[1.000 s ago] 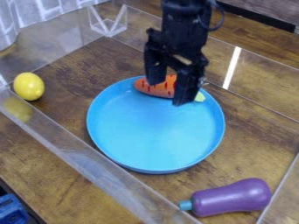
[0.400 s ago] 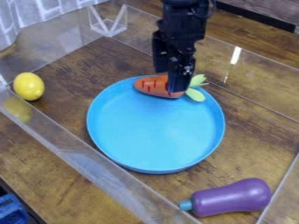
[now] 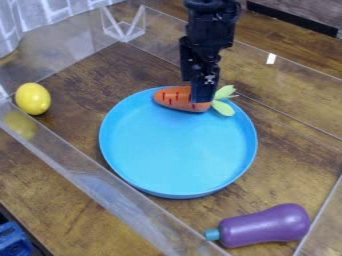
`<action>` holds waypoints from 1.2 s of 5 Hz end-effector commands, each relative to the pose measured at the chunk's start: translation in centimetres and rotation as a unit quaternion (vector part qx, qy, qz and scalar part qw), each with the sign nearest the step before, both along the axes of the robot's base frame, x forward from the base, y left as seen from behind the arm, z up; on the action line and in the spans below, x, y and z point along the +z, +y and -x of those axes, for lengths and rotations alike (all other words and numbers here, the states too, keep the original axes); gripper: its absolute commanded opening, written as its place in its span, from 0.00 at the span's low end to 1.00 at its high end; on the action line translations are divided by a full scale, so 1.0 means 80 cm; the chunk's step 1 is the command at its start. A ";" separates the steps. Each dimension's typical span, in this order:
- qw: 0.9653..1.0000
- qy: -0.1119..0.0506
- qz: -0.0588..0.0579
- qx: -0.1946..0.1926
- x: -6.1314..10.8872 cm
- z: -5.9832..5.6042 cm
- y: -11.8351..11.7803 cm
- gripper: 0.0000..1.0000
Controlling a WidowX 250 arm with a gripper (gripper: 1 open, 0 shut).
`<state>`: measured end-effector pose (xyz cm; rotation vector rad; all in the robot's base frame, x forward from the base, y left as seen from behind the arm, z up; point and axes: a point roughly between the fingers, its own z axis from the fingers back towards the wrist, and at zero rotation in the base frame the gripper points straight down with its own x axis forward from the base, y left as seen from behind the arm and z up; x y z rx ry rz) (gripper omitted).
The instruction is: Remove the carrot from the blue tray and put it on the table
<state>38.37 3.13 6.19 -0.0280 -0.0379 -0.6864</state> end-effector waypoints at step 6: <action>0.998 -0.053 -0.006 -0.045 -0.028 -0.049 0.015 1.00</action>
